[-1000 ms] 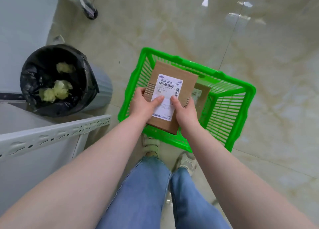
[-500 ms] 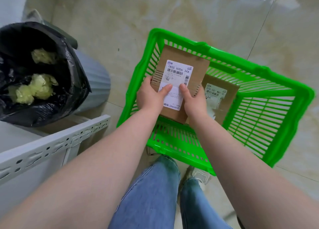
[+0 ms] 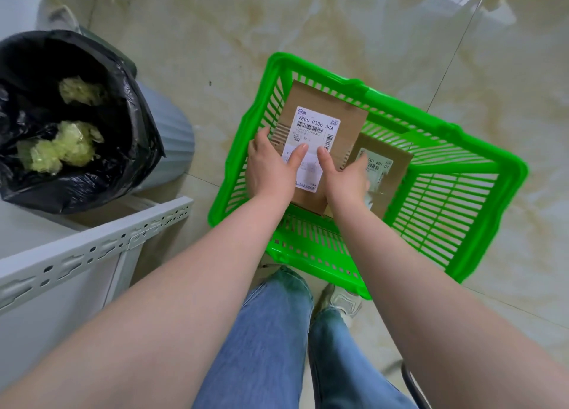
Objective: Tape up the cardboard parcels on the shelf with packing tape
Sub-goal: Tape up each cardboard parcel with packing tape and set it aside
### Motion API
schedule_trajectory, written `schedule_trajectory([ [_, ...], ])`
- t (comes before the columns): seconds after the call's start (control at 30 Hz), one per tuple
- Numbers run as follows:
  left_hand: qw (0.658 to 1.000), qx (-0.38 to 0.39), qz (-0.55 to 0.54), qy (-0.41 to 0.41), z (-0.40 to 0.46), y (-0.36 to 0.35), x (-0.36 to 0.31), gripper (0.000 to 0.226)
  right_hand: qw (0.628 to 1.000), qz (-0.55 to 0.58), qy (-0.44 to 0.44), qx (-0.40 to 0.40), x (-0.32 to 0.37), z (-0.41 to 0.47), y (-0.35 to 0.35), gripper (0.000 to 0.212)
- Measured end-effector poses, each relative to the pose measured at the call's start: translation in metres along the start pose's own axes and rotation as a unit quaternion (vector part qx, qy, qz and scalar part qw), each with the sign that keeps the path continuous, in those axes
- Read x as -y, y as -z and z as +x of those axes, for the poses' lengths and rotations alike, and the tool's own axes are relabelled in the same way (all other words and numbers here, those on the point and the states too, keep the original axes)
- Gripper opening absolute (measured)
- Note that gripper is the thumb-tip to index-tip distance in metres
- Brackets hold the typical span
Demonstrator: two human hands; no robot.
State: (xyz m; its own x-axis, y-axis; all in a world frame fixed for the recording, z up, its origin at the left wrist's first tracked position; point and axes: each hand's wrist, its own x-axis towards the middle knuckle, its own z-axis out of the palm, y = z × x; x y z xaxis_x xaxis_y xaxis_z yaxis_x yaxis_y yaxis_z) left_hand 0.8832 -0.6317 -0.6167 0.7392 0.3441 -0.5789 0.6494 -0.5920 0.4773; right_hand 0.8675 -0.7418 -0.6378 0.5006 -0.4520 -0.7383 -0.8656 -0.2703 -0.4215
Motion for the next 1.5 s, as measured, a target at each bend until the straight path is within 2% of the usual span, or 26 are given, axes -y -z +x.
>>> schedule_trajectory([
  [0.07,1.000,-0.020,-0.004,-0.007,-0.013,0.012,-0.002,0.069,0.996,-0.043,0.018,-0.072,0.012,-0.015,0.013,0.081],
  [0.13,0.999,-0.034,-0.030,-0.006,-0.029,0.028,0.000,0.057,0.994,-0.036,0.049,-0.092,0.023,-0.036,0.024,0.051],
  [0.2,0.996,-0.020,-0.083,0.004,-0.047,0.048,0.007,0.042,0.996,0.032,0.080,-0.023,0.033,-0.061,0.034,0.022],
  [0.27,0.987,0.019,-0.159,0.029,-0.068,0.074,0.016,0.025,0.988,0.083,0.096,0.083,0.044,-0.090,0.043,0.006],
  [0.37,0.955,0.066,-0.278,0.076,-0.111,0.120,0.028,0.010,0.964,0.090,0.093,0.231,0.059,-0.138,0.060,0.011],
  [0.47,0.922,0.053,-0.367,0.113,-0.169,0.166,0.038,0.014,0.944,0.075,0.107,0.304,0.070,-0.193,0.077,0.006],
  [0.57,0.891,0.006,-0.435,0.132,-0.238,0.205,0.050,0.015,0.932,0.047,0.136,0.332,0.073,-0.251,0.096,0.008],
  [0.67,0.844,-0.059,-0.510,0.153,-0.330,0.241,0.072,0.015,0.895,-0.024,0.183,0.407,0.066,-0.333,0.118,0.009],
  [0.9,0.693,-0.194,-0.665,0.198,-0.525,0.291,0.152,0.016,0.816,-0.159,0.222,0.509,0.030,-0.506,0.126,0.010],
  [1.0,0.645,-0.246,-0.697,0.196,-0.592,0.313,0.192,0.016,0.797,-0.184,0.226,0.529,0.008,-0.578,0.109,0.006],
  [1.1,0.622,-0.289,-0.709,0.164,-0.654,0.344,0.236,0.018,0.779,-0.181,0.224,0.558,-0.018,-0.656,0.087,0.003],
  [1.23,0.608,-0.341,-0.707,0.117,-0.737,0.393,0.306,0.018,0.742,-0.197,0.244,0.593,-0.068,-0.763,0.051,0.004],
  [1.4,0.573,-0.418,-0.694,0.122,-0.823,0.434,0.399,0.016,0.716,-0.207,0.248,0.619,-0.143,-0.883,-0.002,0.002],
  [1.5,0.559,-0.439,-0.692,0.128,-0.857,0.451,0.442,0.015,0.696,-0.226,0.251,0.633,-0.181,-0.939,-0.029,0.005],
])
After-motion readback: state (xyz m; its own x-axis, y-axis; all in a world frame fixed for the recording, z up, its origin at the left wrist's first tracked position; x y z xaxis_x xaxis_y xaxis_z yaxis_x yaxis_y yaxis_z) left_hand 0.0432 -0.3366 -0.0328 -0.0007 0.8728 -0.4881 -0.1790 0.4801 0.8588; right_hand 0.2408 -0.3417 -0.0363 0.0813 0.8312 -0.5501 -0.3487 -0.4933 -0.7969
